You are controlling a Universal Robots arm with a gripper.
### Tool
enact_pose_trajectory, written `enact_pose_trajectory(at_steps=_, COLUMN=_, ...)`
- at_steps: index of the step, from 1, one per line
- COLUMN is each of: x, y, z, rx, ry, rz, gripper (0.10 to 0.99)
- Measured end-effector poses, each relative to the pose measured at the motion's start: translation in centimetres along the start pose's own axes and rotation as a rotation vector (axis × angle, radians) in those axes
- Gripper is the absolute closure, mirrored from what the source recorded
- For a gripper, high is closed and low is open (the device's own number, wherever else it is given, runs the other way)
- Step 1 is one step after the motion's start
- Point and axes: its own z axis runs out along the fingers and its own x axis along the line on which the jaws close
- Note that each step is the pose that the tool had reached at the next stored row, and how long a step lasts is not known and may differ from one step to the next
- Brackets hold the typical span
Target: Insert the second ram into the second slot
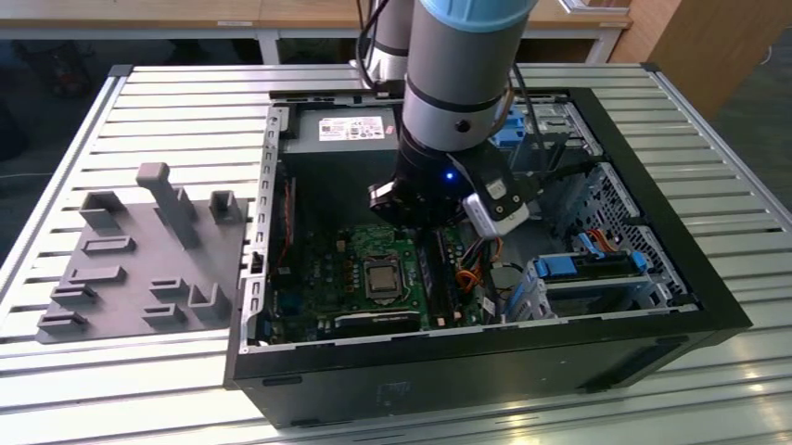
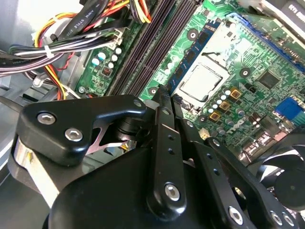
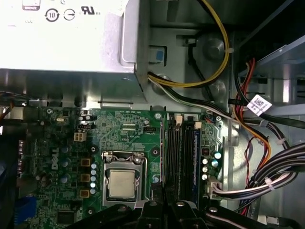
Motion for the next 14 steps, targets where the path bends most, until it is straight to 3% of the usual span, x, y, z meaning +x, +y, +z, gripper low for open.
enact_pose_trajectory(at_steps=14, x=-0.12, y=-0.58, z=0.47, rx=-0.005, ry=0.002, rz=0.002, gripper=0.949)
